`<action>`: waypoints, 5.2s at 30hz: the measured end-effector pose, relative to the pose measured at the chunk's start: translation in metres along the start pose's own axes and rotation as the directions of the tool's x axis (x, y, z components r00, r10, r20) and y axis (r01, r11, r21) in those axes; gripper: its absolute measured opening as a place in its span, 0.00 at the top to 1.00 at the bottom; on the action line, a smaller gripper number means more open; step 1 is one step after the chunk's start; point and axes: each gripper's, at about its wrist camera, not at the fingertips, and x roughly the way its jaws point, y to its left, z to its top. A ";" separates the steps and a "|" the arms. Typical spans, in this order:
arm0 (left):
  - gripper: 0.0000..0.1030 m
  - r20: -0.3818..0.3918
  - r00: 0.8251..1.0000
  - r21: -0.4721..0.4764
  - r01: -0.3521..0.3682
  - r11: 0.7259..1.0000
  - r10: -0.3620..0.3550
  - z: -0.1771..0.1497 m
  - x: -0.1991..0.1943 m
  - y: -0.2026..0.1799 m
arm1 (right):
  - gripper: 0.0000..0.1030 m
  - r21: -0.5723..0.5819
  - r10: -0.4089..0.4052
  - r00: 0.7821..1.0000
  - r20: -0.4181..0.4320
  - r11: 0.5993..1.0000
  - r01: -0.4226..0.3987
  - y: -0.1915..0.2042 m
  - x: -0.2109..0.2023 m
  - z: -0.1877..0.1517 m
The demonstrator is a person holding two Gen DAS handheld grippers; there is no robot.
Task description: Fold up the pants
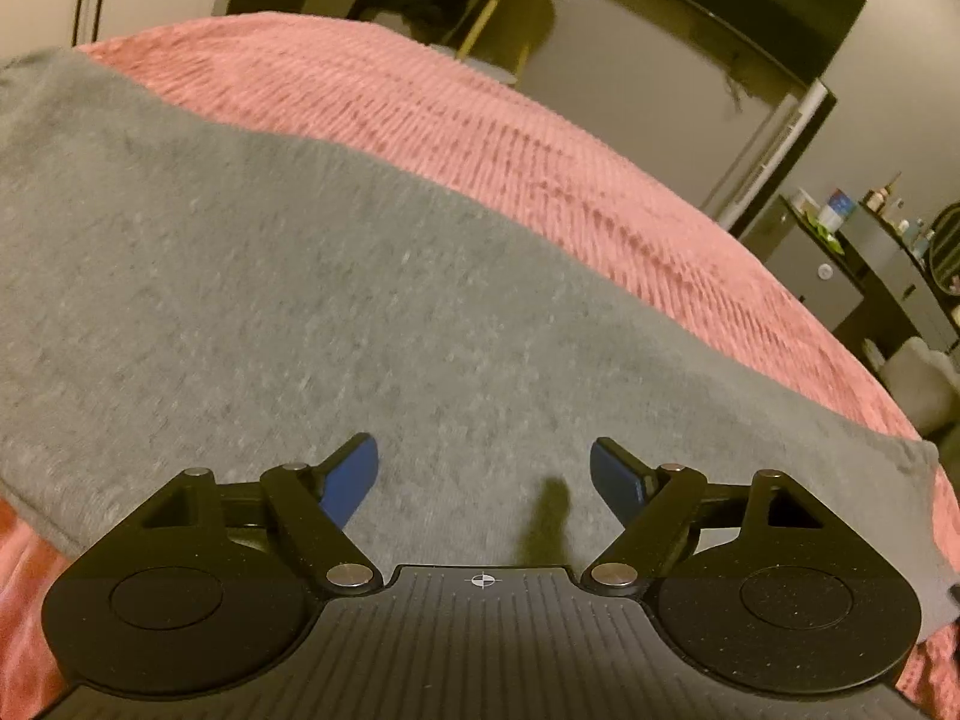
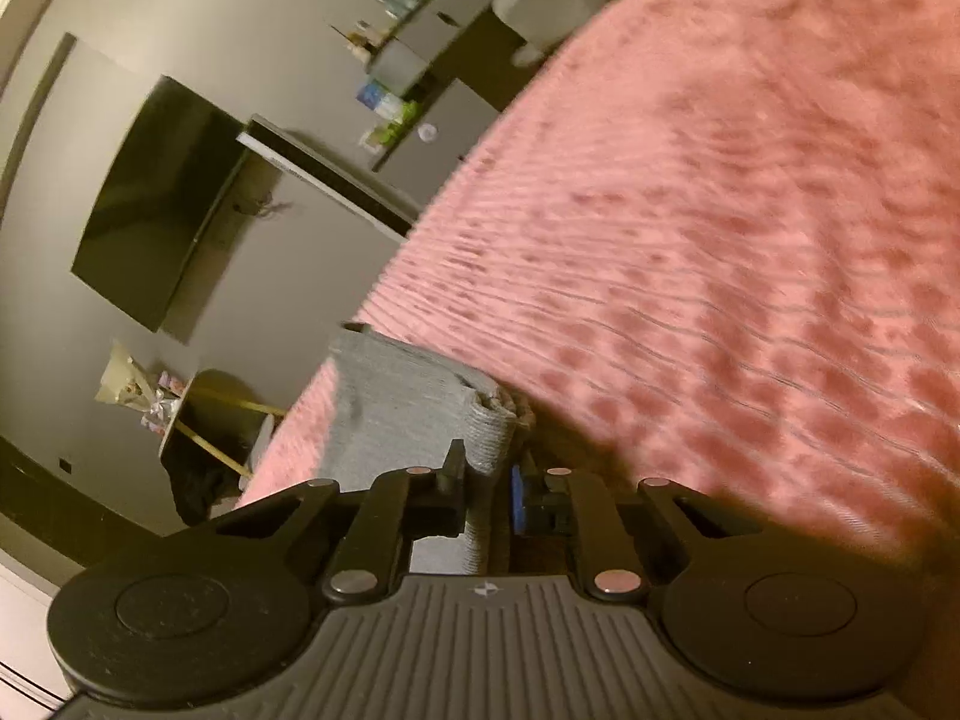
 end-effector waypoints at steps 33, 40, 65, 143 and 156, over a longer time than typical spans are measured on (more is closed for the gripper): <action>0.21 -0.078 0.959 -0.034 0.271 0.962 -0.273 -0.003 -0.005 0.002 | 0.81 -0.512 -0.133 0.831 -0.540 0.836 -0.199 0.180 0.053 -0.179; 0.08 -0.210 0.918 -0.051 0.332 0.942 -0.335 0.006 0.027 -0.037 | 0.86 -0.330 -0.034 0.824 -0.566 0.925 -0.189 0.154 0.054 -0.166; 0.81 -0.301 0.910 0.052 0.315 0.948 -0.286 0.014 0.058 -0.097 | 0.80 -0.394 -0.061 0.868 -0.493 0.905 -0.160 0.139 0.033 -0.140; 0.68 -0.210 0.961 0.055 0.194 0.980 -0.178 -0.010 -0.002 0.016 | 0.78 -0.615 -0.208 0.834 -0.510 0.766 -0.185 0.191 0.009 -0.202; 0.82 -0.041 0.971 0.108 0.239 0.965 -0.236 -0.011 -0.060 0.003 | 0.78 -0.637 -0.257 0.815 -0.519 0.752 -0.168 0.190 0.010 -0.208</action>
